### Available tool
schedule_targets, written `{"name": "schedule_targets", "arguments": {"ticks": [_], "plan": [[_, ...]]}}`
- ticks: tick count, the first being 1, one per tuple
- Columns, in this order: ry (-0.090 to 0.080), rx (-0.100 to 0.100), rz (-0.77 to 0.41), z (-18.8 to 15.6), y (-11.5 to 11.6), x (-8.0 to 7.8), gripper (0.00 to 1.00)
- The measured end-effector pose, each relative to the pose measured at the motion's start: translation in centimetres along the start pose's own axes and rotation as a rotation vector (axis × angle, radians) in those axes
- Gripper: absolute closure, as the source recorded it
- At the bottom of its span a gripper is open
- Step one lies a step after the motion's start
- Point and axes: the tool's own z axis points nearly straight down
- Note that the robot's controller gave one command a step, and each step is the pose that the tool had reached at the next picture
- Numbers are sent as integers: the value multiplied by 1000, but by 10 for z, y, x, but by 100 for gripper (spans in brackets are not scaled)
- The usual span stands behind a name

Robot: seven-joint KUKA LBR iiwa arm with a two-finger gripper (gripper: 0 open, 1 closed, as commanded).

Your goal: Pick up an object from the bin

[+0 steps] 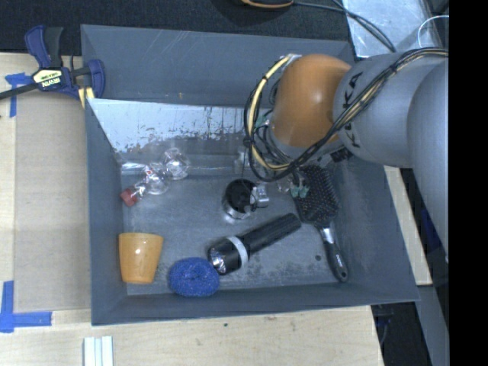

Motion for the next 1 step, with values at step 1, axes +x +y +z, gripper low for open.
{"name": "schedule_targets", "arguments": {"ticks": [1], "plan": [[-12,0,57,-67,6,5,0]]}}
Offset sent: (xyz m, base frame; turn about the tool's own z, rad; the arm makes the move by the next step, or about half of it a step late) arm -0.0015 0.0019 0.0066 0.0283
